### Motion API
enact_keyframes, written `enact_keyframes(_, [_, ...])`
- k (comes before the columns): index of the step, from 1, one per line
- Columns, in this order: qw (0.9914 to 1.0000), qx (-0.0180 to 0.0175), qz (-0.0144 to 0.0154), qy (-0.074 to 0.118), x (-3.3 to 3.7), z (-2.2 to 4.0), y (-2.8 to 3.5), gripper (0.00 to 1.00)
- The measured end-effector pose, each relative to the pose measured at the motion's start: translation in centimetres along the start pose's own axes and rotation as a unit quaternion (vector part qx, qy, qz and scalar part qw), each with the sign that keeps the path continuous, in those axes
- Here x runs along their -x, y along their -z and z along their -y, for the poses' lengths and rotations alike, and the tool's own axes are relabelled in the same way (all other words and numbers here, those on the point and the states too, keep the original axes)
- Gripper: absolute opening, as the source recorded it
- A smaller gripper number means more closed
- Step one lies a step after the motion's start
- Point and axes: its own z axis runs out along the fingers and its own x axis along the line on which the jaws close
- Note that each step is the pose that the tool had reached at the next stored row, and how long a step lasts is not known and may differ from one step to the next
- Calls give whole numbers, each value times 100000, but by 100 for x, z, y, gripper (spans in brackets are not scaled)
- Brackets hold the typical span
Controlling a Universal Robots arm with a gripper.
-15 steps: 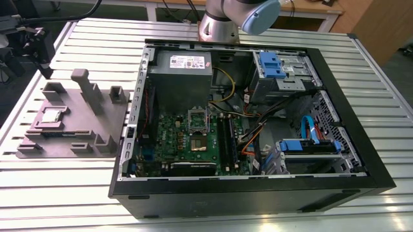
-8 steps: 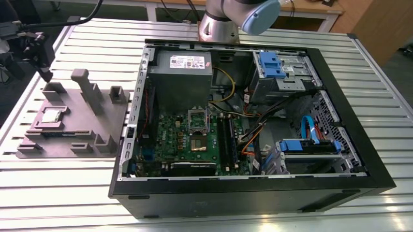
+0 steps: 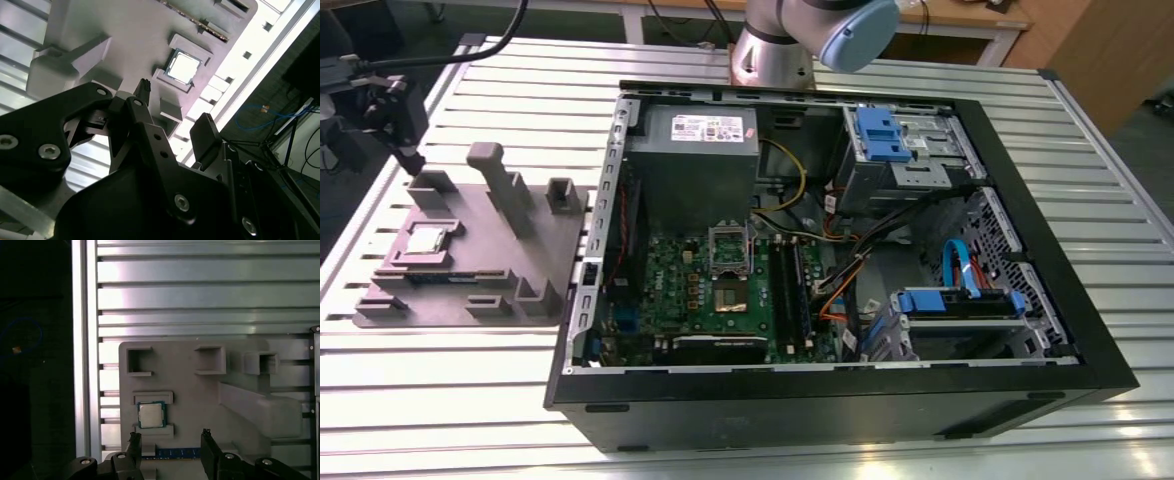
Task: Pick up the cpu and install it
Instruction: 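Pick up the cpu and move it towards the insertion slot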
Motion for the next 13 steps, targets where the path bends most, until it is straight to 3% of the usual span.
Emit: enact_keyframes(13, [100000, -5, -4, -2, -6, 0, -38, 59])
